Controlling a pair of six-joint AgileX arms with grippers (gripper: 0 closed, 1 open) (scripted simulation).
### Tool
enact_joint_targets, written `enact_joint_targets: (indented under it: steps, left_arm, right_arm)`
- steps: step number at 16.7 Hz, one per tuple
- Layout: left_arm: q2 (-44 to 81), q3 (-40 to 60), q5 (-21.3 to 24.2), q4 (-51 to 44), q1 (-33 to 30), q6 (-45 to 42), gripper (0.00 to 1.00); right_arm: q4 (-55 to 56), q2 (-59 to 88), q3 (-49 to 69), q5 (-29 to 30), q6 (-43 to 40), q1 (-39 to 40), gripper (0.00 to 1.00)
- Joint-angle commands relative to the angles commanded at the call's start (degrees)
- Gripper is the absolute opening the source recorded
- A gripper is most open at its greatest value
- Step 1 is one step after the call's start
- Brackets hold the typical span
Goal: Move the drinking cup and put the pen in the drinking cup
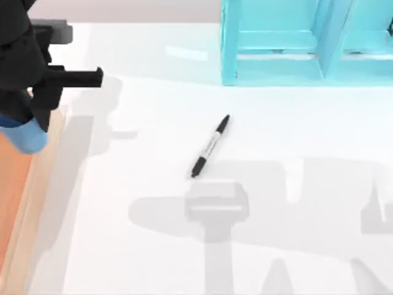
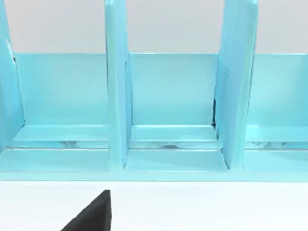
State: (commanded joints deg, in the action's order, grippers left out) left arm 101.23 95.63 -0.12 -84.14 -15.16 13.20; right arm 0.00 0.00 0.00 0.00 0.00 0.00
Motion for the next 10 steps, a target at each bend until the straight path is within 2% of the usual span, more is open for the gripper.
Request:
enact_joint_targets:
  steps: [5,10]
  left_arm:
    - [1.22,-0.03,0.04,0.90,-0.32,0.83,0.00]
    - [10.20,1.75,-0.92,7.29,-6.71,7.14,0.00]
  right_arm:
    - [0.00,0.00,0.00,0.00,0.00,0.00,1.00]
    - [0.00,0.00,0.00,0.00,0.00,0.00,1.00]
